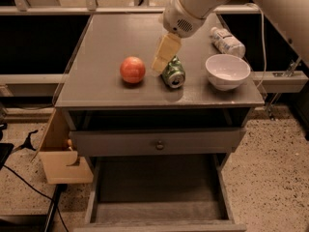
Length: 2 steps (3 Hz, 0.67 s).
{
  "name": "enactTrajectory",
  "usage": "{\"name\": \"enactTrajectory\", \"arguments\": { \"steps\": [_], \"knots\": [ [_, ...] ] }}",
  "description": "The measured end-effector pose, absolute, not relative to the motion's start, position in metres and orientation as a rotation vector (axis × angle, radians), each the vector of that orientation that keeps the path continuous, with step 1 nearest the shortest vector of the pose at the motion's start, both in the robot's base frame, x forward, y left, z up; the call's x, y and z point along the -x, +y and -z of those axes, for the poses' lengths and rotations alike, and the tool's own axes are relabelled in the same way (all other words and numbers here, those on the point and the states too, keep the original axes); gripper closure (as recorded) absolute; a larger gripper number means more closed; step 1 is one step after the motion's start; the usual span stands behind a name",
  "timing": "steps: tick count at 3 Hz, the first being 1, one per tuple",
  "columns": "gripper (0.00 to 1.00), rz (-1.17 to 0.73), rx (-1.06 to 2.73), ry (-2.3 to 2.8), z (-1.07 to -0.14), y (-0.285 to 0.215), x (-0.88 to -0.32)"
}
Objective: Place apple into middle drawer
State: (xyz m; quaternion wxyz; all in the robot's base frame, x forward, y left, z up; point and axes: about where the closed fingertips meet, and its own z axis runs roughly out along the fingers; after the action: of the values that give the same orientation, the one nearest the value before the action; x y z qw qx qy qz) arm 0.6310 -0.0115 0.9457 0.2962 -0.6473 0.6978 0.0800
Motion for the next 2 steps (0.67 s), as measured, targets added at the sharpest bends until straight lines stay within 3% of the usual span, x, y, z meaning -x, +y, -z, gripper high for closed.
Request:
{"name": "enactTrajectory", "arguments": {
  "steps": [2],
  "knots": [
    [0.0, -0.205, 1.767, 1.866, -0.916, 0.013, -0.646]
  ]
}}
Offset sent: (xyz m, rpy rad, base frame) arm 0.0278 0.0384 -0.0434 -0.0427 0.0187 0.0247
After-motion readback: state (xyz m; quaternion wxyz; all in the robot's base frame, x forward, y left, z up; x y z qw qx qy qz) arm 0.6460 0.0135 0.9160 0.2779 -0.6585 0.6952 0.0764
